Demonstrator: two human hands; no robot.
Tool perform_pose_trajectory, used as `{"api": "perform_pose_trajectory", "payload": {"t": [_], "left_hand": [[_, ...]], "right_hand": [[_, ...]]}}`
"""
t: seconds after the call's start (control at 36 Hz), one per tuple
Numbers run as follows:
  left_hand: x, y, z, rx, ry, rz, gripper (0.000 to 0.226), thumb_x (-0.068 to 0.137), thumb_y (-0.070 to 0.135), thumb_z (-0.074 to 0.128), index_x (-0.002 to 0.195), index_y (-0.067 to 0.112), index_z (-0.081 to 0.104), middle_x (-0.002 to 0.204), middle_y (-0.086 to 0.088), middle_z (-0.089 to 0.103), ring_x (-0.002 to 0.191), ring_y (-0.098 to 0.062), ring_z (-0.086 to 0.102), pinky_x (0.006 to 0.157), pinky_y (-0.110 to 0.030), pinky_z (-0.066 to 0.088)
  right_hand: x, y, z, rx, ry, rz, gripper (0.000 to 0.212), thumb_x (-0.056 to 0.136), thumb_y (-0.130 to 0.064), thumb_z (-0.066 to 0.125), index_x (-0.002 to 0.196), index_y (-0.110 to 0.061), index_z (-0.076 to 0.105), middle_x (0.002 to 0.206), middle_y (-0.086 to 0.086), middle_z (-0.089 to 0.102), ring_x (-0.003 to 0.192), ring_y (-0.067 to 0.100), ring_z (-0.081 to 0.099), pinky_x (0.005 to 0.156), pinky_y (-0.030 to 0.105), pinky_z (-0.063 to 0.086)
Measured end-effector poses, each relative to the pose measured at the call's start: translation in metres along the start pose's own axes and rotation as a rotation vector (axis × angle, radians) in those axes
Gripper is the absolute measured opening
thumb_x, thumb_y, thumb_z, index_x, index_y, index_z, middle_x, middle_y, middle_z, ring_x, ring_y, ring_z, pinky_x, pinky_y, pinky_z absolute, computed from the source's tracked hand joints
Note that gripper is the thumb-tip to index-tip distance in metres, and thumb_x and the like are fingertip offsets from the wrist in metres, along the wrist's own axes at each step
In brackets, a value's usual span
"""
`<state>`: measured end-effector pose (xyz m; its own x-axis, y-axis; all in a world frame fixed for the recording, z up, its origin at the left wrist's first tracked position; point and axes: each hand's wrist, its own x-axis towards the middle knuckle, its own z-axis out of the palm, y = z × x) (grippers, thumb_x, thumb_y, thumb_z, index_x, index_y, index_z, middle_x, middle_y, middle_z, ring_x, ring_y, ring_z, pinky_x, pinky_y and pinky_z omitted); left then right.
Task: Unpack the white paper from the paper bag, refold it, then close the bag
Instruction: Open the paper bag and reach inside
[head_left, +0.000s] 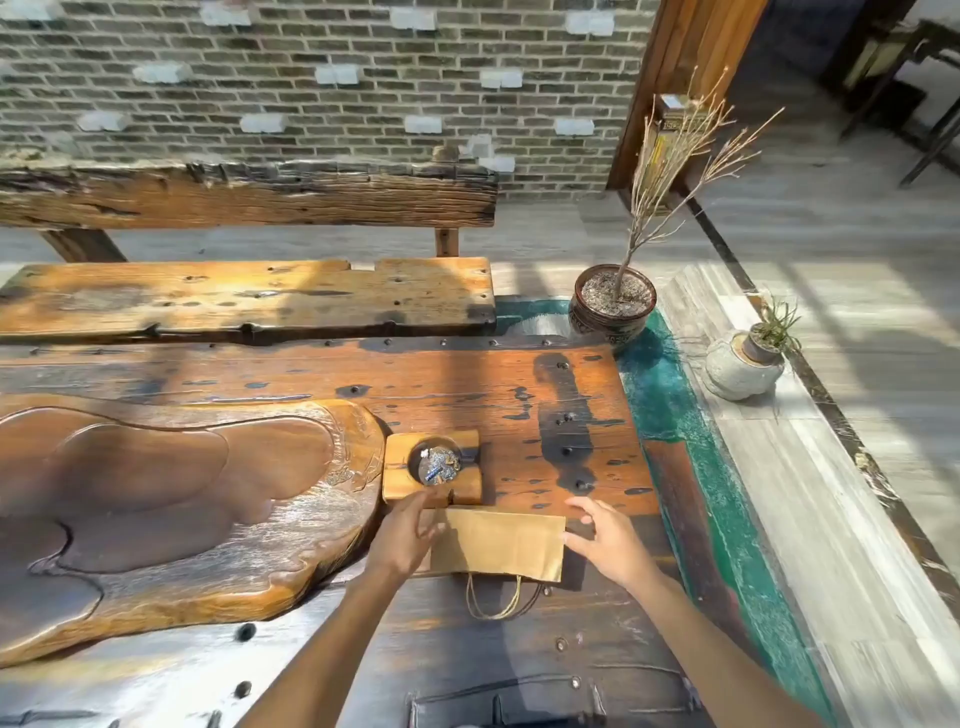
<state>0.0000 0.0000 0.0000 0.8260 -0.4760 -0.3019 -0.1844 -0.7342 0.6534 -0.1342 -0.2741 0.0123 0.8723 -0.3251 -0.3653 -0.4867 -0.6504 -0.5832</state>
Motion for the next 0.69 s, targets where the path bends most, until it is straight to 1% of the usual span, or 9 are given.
{"api": "perform_pose_trajectory", "payload": {"t": [0.06, 0.19, 0.31, 0.44, 0.47, 0.56, 0.61, 0.67, 0.69], "left_hand": [[0.008, 0.0, 0.001, -0.058, -0.024, -0.021, 0.053, 0.093, 0.024, 0.068, 0.143, 0.025, 0.052, 0.148, -0.004, 0.054, 0.137, -0.022, 0.048, 0.115, -0.034, 0.038], [0.024, 0.0, 0.006, 0.051, -0.114, -0.078, 0.041, 0.096, 0.025, 0.062, 0.137, 0.019, 0.059, 0.131, -0.007, 0.067, 0.125, -0.025, 0.058, 0.103, -0.038, 0.046], [0.029, -0.007, 0.013, 0.089, -0.12, -0.132, 0.034, 0.098, 0.03, 0.06, 0.124, 0.01, 0.066, 0.125, -0.009, 0.07, 0.118, -0.025, 0.062, 0.098, -0.037, 0.048], [0.028, -0.017, 0.019, 0.046, -0.062, -0.112, 0.031, 0.096, 0.026, 0.064, 0.124, 0.013, 0.069, 0.122, -0.007, 0.072, 0.115, -0.025, 0.064, 0.096, -0.035, 0.049], [0.028, -0.018, 0.02, 0.028, -0.053, -0.103, 0.031, 0.095, 0.023, 0.064, 0.125, 0.014, 0.069, 0.121, -0.007, 0.071, 0.113, -0.025, 0.063, 0.096, -0.034, 0.049], [0.027, -0.017, 0.023, -0.058, -0.023, -0.136, 0.031, 0.095, 0.019, 0.066, 0.125, 0.012, 0.069, 0.114, -0.01, 0.059, 0.098, -0.025, 0.061, 0.096, -0.032, 0.048], [0.027, -0.016, 0.024, -0.1, -0.013, -0.177, 0.032, 0.094, 0.021, 0.067, 0.125, 0.012, 0.068, 0.109, -0.012, 0.057, 0.092, -0.022, 0.058, 0.089, -0.025, 0.044], [0.026, -0.016, 0.027, -0.146, -0.027, -0.205, 0.034, 0.094, 0.023, 0.067, 0.126, 0.011, 0.067, 0.107, -0.019, 0.065, 0.095, -0.028, 0.062, 0.08, -0.024, 0.042], [0.025, -0.016, 0.027, -0.181, -0.03, -0.219, 0.034, 0.094, 0.023, 0.067, 0.126, 0.011, 0.067, 0.105, -0.02, 0.068, 0.098, -0.031, 0.065, 0.077, -0.025, 0.042]], "right_hand": [[0.009, -0.002, 0.002, 0.043, -0.027, 0.037, 0.056, 0.087, -0.025, 0.074, 0.139, -0.018, 0.055, 0.138, 0.001, 0.059, 0.121, 0.015, 0.058, 0.091, 0.021, 0.042], [0.026, -0.004, 0.01, 0.004, -0.082, 0.065, 0.041, 0.089, -0.019, 0.072, 0.13, -0.015, 0.065, 0.131, 0.001, 0.066, 0.119, 0.014, 0.061, 0.095, 0.016, 0.04], [0.034, -0.004, 0.016, -0.051, -0.068, 0.058, 0.029, 0.092, -0.019, 0.067, 0.12, -0.014, 0.072, 0.123, 0.0, 0.071, 0.114, 0.013, 0.063, 0.097, 0.02, 0.04], [0.042, -0.003, 0.016, -0.069, -0.057, 0.034, 0.025, 0.093, -0.021, 0.066, 0.116, -0.016, 0.075, 0.119, -0.001, 0.072, 0.114, 0.017, 0.062, 0.1, 0.027, 0.043], [0.044, -0.003, 0.016, -0.066, -0.055, 0.035, 0.025, 0.093, -0.021, 0.066, 0.116, -0.016, 0.074, 0.119, 0.0, 0.071, 0.11, 0.017, 0.062, 0.097, 0.026, 0.043], [0.046, -0.004, 0.018, -0.015, -0.043, 0.067, 0.024, 0.094, -0.021, 0.066, 0.116, -0.017, 0.073, 0.115, 0.004, 0.06, 0.087, 0.011, 0.058, 0.087, 0.019, 0.041], [0.045, -0.006, 0.019, 0.002, -0.034, 0.108, 0.026, 0.095, -0.023, 0.065, 0.12, -0.016, 0.071, 0.105, 0.002, 0.053, 0.08, 0.012, 0.056, 0.09, 0.026, 0.049], [0.043, -0.006, 0.021, 0.024, -0.025, 0.136, 0.029, 0.095, -0.022, 0.064, 0.123, -0.015, 0.067, 0.091, -0.004, 0.047, 0.078, 0.014, 0.055, 0.089, 0.039, 0.056], [0.042, -0.006, 0.022, 0.031, -0.016, 0.146, 0.03, 0.094, -0.022, 0.065, 0.124, -0.016, 0.066, 0.086, -0.008, 0.044, 0.078, 0.013, 0.054, 0.089, 0.041, 0.056]]}}
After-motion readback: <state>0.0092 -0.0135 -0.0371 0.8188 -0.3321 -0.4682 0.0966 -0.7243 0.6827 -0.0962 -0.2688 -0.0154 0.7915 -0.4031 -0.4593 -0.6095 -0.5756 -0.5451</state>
